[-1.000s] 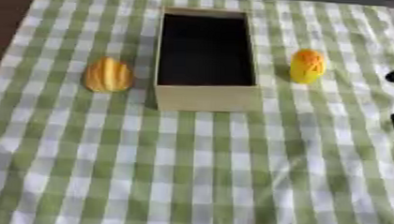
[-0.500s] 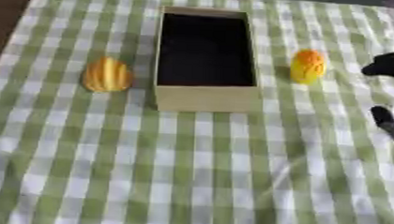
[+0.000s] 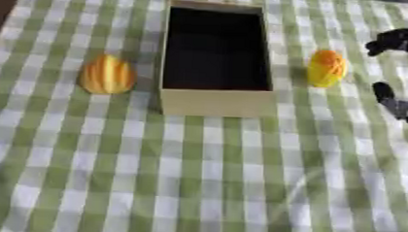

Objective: Pick up objects on the table and place them in the box.

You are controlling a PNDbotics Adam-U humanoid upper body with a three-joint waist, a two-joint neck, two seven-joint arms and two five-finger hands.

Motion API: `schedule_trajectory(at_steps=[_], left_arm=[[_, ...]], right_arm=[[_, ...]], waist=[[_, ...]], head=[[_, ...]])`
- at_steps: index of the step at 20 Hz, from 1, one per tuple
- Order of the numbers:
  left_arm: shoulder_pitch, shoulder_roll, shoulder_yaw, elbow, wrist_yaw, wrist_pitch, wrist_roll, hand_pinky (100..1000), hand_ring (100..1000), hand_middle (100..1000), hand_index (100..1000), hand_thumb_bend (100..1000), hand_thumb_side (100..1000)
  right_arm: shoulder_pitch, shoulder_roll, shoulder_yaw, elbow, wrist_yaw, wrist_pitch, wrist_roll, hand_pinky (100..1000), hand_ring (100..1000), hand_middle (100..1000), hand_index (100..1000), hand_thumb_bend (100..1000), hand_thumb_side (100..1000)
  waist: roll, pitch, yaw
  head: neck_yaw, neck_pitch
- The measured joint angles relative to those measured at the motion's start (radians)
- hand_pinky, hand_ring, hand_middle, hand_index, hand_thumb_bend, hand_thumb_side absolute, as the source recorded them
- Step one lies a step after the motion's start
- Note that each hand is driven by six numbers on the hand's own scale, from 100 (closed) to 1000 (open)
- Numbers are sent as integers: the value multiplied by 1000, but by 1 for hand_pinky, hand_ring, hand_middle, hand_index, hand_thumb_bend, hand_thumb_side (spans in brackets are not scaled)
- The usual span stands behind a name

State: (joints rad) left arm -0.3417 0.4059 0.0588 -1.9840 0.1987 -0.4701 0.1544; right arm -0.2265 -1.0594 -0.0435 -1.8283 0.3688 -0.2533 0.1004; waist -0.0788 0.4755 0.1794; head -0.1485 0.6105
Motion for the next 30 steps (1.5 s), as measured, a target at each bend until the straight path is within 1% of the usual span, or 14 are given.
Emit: schedule_trajectory(at_steps=[1,4,6,8,10,11,13,16,19,23,27,30], left_arm=[[-3,0,-1,0,0,-1,-3,831,632,643,844,100,643],[-14,5,-6,0,0,-2,-11,832,630,642,844,100,643],[-23,8,-9,0,0,-3,-16,832,629,641,844,100,642],[-30,8,-12,0,0,-3,-21,833,628,640,844,100,642],[-30,8,-13,0,0,-1,-26,834,626,639,843,100,643],[-30,8,-14,0,0,0,-27,835,625,638,843,100,645],[-29,8,-17,0,-2,4,-31,835,624,636,843,100,647],[-29,8,-19,0,-3,9,-36,835,623,633,844,100,648],[-29,8,-19,0,-4,13,-40,835,621,628,843,100,643],[-28,8,-19,0,-6,16,-42,837,622,623,840,100,654],[-28,8,-19,0,-8,20,-44,837,620,620,840,100,656],[-28,8,-19,0,-10,24,-44,837,618,618,840,100,659]], right_arm=[[-12,1,-2,15,0,2,1,920,911,668,863,100,184],[-46,13,-6,51,0,6,4,937,922,689,887,100,198],[-63,18,-6,67,1,8,10,945,920,689,893,100,202],[-80,18,-8,80,6,10,18,955,926,710,904,100,200],[-90,21,-8,88,19,10,27,962,926,710,908,100,148],[-91,24,-11,91,25,9,30,968,933,727,917,100,125],[-96,28,-14,96,40,8,33,979,946,757,931,100,106],[-100,35,-23,105,72,4,29,992,958,775,945,100,100],[-100,36,-24,110,93,-8,28,1000,966,796,955,100,100],[-100,39,-24,111,106,-28,45,1000,972,813,961,100,138],[-100,44,-24,112,106,-51,76,1000,979,824,966,100,198],[-100,44,-25,113,105,-63,98,1000,981,831,971,100,195]], waist=[[-2,7,6],[-10,32,24],[-15,41,32],[-20,52,43],[-24,58,48],[-26,60,48],[-31,66,48],[-40,71,49],[-41,74,49],[-42,76,47],[-47,80,46],[-49,83,48]], head=[[-5,-9],[-21,-34],[-31,-48],[-39,-59],[-45,-64],[-48,-68],[-51,-69],[-55,-76],[-55,-77],[-55,-77],[-55,-76],[-55,-76]])
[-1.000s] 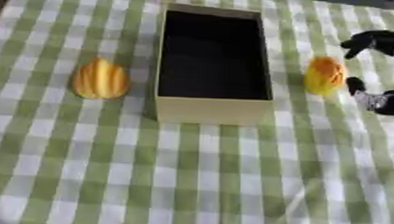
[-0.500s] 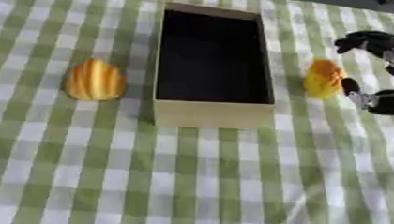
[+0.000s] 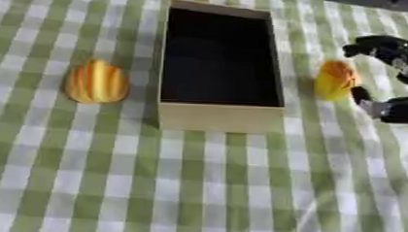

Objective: Pick up objects on the table and place them in the box.

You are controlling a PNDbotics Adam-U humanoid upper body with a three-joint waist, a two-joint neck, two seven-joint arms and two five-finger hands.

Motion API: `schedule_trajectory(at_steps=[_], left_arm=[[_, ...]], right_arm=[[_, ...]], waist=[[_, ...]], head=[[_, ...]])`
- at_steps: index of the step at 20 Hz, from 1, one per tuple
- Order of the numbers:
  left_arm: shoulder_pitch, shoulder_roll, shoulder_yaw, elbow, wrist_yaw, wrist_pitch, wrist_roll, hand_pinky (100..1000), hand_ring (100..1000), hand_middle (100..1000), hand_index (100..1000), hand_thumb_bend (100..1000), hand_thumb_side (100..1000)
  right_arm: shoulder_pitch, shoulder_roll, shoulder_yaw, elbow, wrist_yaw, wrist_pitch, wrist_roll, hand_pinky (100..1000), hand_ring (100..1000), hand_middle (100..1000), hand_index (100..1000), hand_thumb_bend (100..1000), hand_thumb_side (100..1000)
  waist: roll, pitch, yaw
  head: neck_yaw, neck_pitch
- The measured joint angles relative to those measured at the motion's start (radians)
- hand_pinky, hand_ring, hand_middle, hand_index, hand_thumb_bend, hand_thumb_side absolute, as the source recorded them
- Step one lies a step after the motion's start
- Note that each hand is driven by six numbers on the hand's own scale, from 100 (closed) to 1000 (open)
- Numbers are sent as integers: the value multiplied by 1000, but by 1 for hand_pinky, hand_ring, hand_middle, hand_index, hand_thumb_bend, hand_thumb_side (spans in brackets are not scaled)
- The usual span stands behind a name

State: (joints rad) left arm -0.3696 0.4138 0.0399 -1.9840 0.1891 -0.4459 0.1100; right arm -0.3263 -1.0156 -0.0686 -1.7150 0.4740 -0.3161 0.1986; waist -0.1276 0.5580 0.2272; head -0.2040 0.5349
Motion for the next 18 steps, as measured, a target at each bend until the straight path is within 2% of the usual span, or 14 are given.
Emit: schedule_trajectory(at_steps=[4,10,17,18], left_arm=[[0,-1,-2,0,-1,6,-1,838,617,616,840,100,663],[-1,-1,-5,0,-3,8,-3,839,615,613,839,100,667],[-1,-1,-5,0,-5,13,-5,840,613,612,839,100,672],[-1,-2,-5,0,-6,14,-5,840,612,611,839,100,665]], right_arm=[[-10,1,-5,9,4,-1,7,1000,982,845,977,100,171],[-19,10,-5,19,64,14,-21,1000,981,858,981,100,144],[-26,18,-4,21,124,30,-60,997,979,868,981,100,166],[-27,18,-4,22,129,30,-61,998,981,879,983,100,196]], waist=[[-7,11,6],[-11,25,15],[-11,36,15],[-11,38,15]], head=[[-3,-2],[-14,-10],[-19,-13],[-19,-16]])
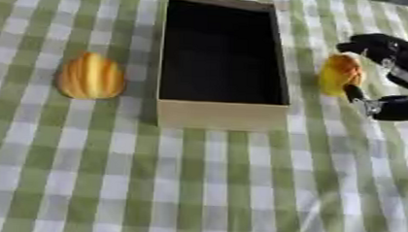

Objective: Pick up objects on the table and place them in the box.

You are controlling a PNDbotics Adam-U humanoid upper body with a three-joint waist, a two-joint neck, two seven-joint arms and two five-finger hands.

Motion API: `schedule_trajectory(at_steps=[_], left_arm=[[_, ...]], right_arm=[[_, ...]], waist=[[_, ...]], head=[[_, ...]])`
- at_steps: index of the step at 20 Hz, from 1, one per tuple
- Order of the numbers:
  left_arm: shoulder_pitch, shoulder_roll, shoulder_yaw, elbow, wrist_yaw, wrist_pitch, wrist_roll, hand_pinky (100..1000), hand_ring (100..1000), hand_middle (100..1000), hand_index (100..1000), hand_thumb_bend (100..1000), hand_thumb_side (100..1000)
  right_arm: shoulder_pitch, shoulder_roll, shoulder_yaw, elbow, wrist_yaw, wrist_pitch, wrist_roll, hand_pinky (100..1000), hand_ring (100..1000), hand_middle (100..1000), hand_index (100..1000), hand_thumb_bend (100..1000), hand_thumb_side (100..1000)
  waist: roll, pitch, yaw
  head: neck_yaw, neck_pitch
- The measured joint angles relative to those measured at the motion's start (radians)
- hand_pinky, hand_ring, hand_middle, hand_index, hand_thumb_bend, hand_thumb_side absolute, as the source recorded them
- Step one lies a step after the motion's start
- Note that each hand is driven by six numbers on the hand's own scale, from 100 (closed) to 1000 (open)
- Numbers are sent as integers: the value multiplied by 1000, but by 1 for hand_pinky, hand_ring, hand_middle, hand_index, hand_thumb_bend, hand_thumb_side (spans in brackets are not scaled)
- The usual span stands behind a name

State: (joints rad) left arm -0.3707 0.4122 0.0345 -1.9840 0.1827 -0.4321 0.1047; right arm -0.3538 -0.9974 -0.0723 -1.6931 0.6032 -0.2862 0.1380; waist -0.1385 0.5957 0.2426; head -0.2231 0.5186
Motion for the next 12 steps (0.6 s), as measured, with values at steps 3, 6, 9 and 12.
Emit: schedule_trajectory(at_steps=[3,6,9,12], left_arm=[[0,-1,0,0,-3,3,-1,840,611,608,839,100,675],[0,-7,0,0,-5,6,-1,841,611,608,838,100,677],[0,-9,0,0,-6,7,-2,841,610,608,838,100,678],[0,-9,0,0,-6,9,-2,842,609,607,837,100,680]], right_arm=[[-5,0,4,8,17,-1,6,995,978,880,980,100,225],[-7,6,6,15,33,-1,18,985,967,850,958,100,221],[-12,8,6,18,38,2,25,975,954,806,923,100,232],[-16,9,6,20,38,9,20,951,929,719,850,100,244]], waist=[[0,5,1],[-3,8,1],[-3,11,1],[-3,13,2]], head=[[0,-1],[-3,-1],[-4,-1],[-4,-1]])
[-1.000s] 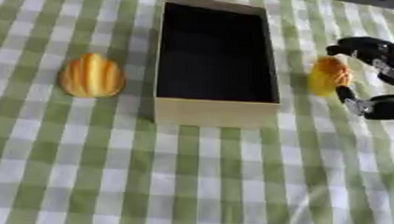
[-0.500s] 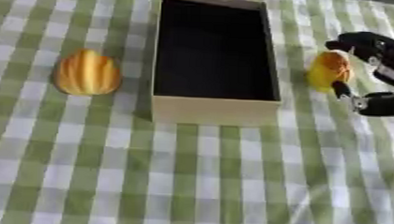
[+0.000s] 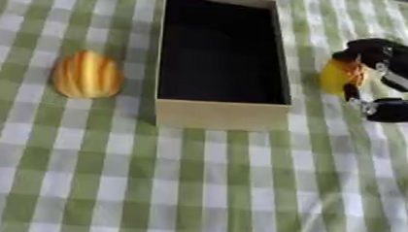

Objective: Pick up objects on the table and place them in the box.

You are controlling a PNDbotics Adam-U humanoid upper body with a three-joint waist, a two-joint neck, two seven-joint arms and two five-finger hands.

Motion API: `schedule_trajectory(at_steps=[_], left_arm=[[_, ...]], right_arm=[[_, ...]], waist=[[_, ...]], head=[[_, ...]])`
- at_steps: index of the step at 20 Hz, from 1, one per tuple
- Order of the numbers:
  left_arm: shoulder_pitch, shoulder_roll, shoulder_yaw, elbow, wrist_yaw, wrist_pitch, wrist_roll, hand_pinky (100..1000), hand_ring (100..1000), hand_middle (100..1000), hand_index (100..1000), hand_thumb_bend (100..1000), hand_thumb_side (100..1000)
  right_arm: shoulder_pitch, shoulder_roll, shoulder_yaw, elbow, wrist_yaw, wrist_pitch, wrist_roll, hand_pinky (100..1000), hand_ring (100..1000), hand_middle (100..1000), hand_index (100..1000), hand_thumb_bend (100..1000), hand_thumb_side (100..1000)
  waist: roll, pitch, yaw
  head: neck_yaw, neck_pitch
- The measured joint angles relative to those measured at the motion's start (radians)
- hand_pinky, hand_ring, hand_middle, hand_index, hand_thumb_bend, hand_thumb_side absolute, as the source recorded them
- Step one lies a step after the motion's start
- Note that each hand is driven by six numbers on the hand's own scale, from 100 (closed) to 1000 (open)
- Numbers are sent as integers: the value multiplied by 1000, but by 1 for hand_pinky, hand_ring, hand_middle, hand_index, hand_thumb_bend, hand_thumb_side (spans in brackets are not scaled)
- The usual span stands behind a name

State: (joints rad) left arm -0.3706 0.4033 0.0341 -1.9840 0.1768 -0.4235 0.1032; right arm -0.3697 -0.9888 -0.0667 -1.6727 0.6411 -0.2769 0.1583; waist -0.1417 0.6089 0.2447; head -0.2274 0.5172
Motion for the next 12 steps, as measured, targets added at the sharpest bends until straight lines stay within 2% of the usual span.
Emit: schedule_trajectory(at_steps=[1,3,6,10,12], left_arm=[[0,0,0,0,0,1,-1,842,609,607,837,100,680],[0,0,0,0,0,4,-2,842,607,607,837,100,680],[0,-1,-3,0,0,7,-2,842,606,606,836,100,680],[0,-8,-6,0,0,12,-5,841,603,605,834,100,680],[0,-9,-6,0,1,16,-5,841,600,604,833,100,679]], right_arm=[[0,0,0,0,-1,4,-4,939,916,679,824,100,247],[0,1,0,1,-2,17,-17,909,877,534,730,100,255],[0,1,0,1,-1,43,-55,874,805,400,623,100,263],[2,6,1,-8,4,75,-144,857,753,336,550,100,214],[9,9,7,-19,-4,79,-193,856,754,332,550,100,201]], waist=[[0,0,1],[-2,0,1],[-2,0,1],[-3,0,2],[-4,0,2]], head=[[0,0],[0,0],[0,0],[-3,0],[-4,0]])
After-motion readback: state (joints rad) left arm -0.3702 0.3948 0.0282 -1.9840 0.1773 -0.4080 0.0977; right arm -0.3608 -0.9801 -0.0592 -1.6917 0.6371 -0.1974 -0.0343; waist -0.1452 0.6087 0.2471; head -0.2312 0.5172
